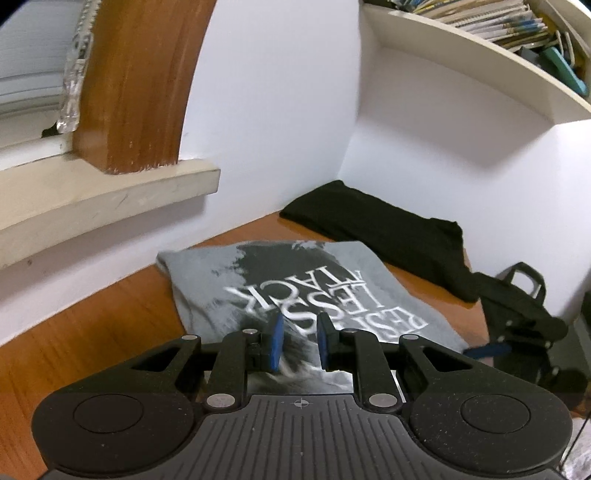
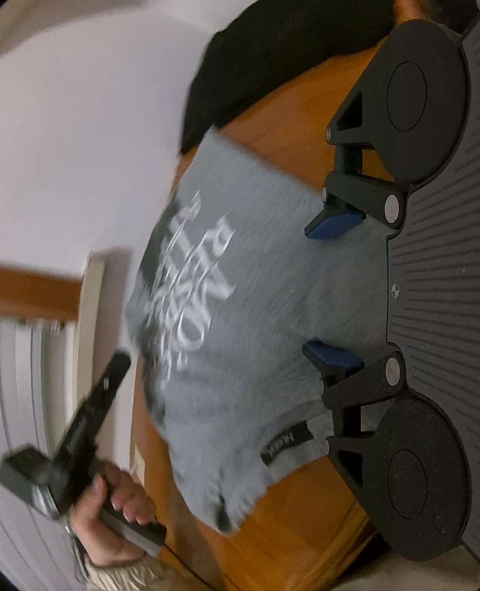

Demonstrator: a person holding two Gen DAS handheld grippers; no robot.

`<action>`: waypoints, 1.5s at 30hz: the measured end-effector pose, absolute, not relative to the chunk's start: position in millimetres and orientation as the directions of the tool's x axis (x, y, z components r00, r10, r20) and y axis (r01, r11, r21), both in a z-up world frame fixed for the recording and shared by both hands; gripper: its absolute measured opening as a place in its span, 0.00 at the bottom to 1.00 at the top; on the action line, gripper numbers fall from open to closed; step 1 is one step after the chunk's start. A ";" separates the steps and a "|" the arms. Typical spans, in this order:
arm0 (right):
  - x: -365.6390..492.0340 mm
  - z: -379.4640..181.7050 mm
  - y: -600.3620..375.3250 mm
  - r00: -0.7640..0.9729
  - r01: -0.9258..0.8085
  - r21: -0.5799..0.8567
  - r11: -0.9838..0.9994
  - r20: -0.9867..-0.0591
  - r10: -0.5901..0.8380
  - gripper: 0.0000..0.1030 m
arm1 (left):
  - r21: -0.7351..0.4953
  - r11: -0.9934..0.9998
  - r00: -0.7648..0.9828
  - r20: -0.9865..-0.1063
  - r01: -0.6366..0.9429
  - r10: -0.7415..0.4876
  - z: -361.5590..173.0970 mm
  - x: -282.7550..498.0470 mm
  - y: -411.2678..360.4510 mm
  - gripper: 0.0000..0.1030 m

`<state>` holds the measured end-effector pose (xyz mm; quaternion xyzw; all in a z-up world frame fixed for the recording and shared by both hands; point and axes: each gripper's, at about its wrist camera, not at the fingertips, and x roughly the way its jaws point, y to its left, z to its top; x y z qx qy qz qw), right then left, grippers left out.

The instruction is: Fold clothes

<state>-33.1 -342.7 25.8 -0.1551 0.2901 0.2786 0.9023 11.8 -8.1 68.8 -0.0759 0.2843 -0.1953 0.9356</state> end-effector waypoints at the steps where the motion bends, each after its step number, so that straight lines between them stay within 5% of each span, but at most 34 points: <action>1: -30.0 25.7 -353.0 0.692 -0.569 -0.128 0.812 -0.608 0.389 0.58 | -0.251 0.914 0.763 -0.505 0.319 -0.404 67.4 15.6 -7.9 0.19; 8: -5.5 26.2 -401.5 0.806 -0.350 -0.257 0.901 -0.572 0.150 0.57 | -0.286 0.924 0.775 -0.511 0.254 -0.372 52.7 31.7 10.5 0.19; 20: -38.8 60.1 -354.9 0.786 -0.477 -0.176 0.861 -0.524 0.328 0.55 | -0.212 0.939 0.771 -0.537 0.270 -0.343 30.5 45.9 6.9 0.19; 26: -48.1 65.6 -285.1 0.708 -0.606 -0.146 0.782 -0.548 0.446 0.32 | -0.192 0.937 0.760 -0.548 0.292 -0.349 24.9 51.7 6.1 0.19; 38: -35.6 48.0 -165.3 0.709 -0.641 -0.312 0.702 -0.590 0.385 0.31 | -0.268 0.916 0.739 -0.543 0.298 -0.400 23.0 58.0 22.1 0.19; 45: -40.3 42.9 -168.1 0.723 -0.627 -0.339 0.701 -0.587 0.363 0.07 | -0.338 0.897 0.740 -0.518 0.284 -0.430 22.0 58.7 31.9 0.19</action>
